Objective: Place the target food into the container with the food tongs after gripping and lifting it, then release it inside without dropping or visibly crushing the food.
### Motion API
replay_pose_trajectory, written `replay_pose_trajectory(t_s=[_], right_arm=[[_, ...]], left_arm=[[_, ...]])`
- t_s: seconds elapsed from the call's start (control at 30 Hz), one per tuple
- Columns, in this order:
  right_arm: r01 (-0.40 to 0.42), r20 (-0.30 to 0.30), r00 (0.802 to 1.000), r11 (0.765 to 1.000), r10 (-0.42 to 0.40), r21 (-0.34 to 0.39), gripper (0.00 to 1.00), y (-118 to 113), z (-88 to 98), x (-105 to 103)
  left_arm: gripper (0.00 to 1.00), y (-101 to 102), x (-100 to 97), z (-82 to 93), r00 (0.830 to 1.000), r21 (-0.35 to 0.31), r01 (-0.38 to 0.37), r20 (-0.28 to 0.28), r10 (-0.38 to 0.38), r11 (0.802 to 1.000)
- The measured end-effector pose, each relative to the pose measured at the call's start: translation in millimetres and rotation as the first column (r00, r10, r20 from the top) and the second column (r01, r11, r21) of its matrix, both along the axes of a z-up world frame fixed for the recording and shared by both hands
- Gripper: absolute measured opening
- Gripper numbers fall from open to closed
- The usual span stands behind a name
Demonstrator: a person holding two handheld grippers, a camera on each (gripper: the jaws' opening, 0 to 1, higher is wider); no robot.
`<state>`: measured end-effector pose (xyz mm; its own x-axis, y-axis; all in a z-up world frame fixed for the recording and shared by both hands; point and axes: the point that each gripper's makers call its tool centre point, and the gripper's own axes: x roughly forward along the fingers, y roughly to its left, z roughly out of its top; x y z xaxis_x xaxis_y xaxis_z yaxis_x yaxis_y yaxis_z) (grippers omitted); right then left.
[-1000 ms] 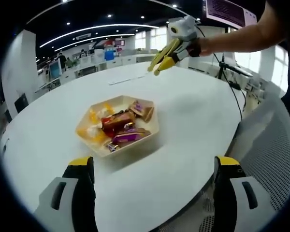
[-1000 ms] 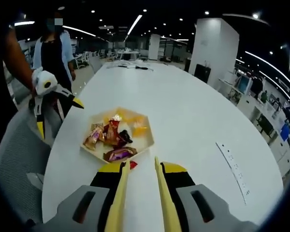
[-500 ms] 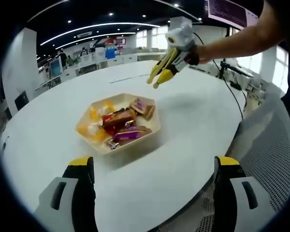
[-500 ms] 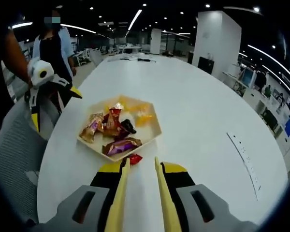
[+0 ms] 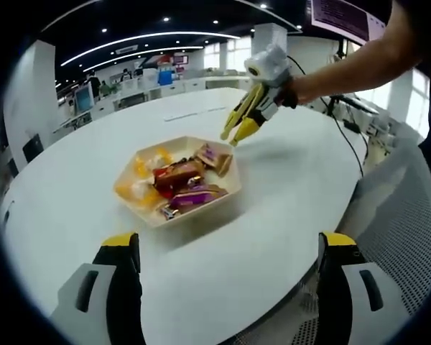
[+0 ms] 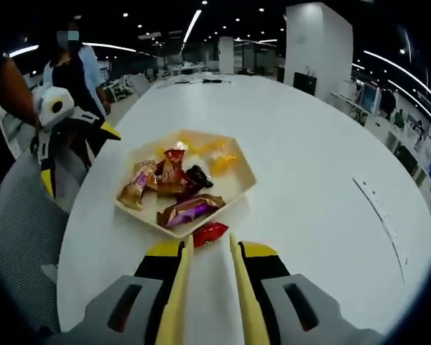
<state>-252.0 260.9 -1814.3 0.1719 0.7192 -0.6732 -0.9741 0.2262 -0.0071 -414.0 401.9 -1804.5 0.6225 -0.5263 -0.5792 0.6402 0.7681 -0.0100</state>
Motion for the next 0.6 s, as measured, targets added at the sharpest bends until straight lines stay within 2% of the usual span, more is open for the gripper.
replay_pose_trajectory(t_s=[0.3, 0.37, 0.47, 0.6], right_arm=[[0.037, -0.006, 0.999, 0.999, -0.037, -0.021, 0.28, 5, -12.9, 2], [0.065, -0.019, 0.998, 0.998, -0.065, -0.021, 0.26, 5, -13.3, 3], [0.065, -0.051, 0.997, 0.998, -0.066, -0.016, 0.22, 6, -13.4, 0], [0.079, -0.071, 0.994, 0.996, -0.082, -0.041, 0.16, 2, -17.2, -1]], left_arm=[[0.99, 0, -0.8, -1.9, 1.0, 0.003, 0.002, -0.008, -0.002, 1.0], [0.99, 0, -0.7, -2.3, 1.0, 0.004, 0.001, -0.008, -0.001, 1.0], [0.99, 0, -0.7, -2.3, 1.0, 0.006, 0.0, -0.009, 0.0, 1.0], [0.99, 1, -0.7, -2.4, 1.0, 0.006, -0.001, -0.01, 0.001, 1.0]])
